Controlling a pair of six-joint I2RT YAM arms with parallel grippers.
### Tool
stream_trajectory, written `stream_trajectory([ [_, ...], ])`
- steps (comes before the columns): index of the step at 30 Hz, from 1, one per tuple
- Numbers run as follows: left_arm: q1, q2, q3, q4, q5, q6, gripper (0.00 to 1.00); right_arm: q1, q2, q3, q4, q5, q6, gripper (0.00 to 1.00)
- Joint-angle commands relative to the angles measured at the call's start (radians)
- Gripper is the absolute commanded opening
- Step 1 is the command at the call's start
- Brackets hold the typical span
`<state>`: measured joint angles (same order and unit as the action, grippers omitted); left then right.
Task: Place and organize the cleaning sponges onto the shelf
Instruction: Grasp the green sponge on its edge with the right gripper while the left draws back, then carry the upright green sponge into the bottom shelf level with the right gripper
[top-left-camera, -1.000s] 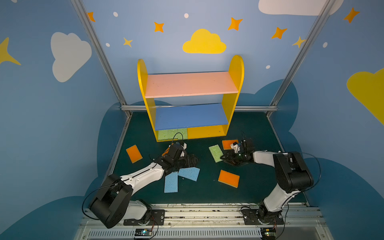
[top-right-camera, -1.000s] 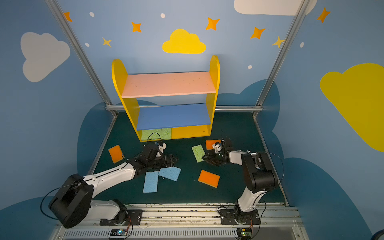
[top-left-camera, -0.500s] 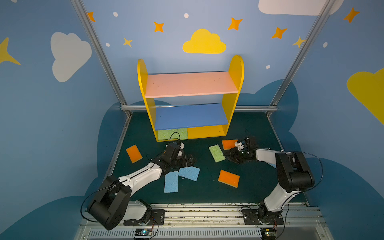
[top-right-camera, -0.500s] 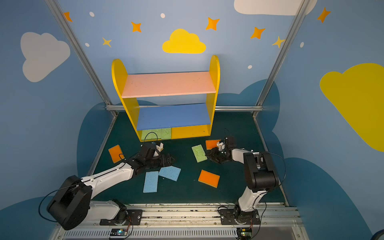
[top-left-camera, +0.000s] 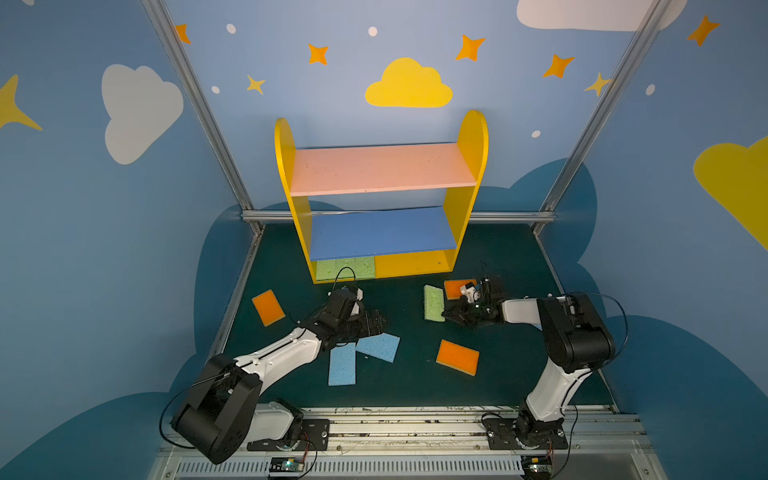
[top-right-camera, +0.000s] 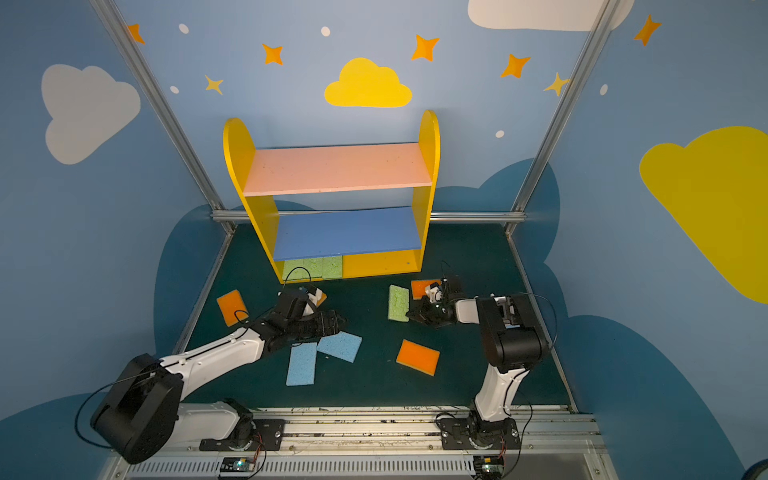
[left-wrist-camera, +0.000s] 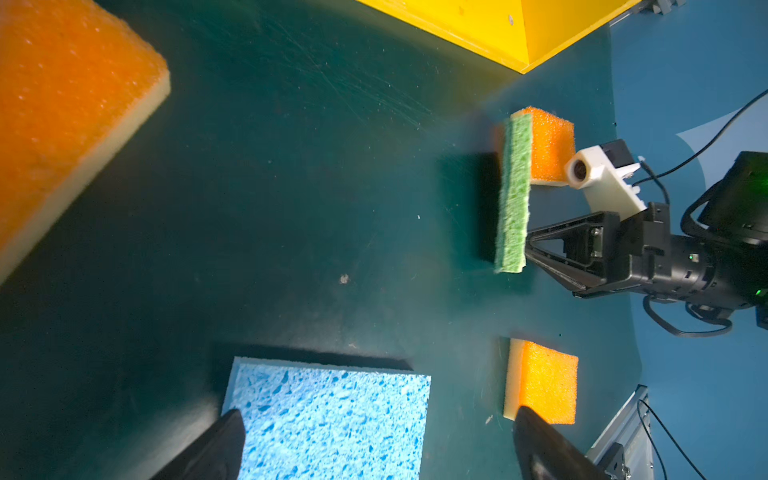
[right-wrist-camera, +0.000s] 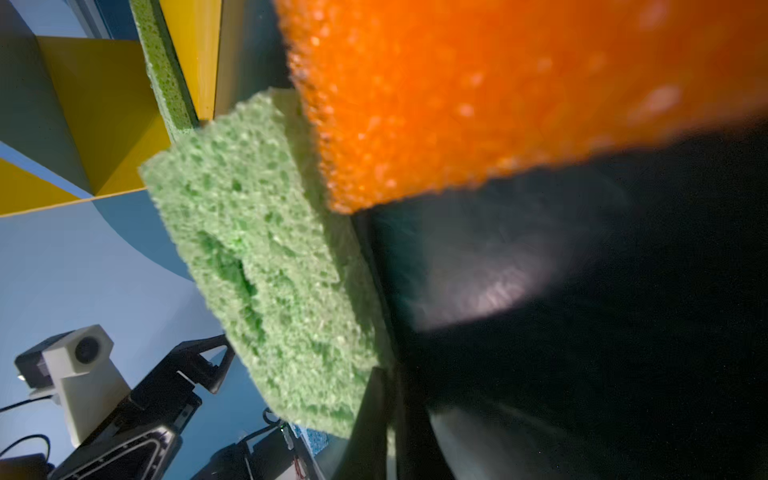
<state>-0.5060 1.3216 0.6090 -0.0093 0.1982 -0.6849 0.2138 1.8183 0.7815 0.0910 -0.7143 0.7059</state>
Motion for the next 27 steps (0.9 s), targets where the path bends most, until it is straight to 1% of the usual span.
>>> stream_trajectory([
  [1,0.004,-0.030,-0.020,-0.022,0.002,-0.006,0.99,0.008,0.020,-0.025,-0.003,0.019,0.023,0.04],
  [7,0.008,-0.058,-0.045,-0.044,-0.018,-0.015,0.99,0.022,0.009,-0.022,0.036,-0.011,0.045,0.02],
  [14,0.012,-0.074,-0.049,-0.083,-0.035,-0.016,0.99,0.088,0.018,0.009,0.126,-0.035,0.109,0.02],
  [21,0.021,-0.074,-0.077,-0.109,-0.051,-0.003,0.99,0.162,0.085,0.082,0.202,-0.054,0.172,0.02],
  [27,0.033,-0.044,-0.129,-0.097,-0.054,0.010,0.99,0.192,0.163,0.129,0.271,-0.073,0.236,0.02],
])
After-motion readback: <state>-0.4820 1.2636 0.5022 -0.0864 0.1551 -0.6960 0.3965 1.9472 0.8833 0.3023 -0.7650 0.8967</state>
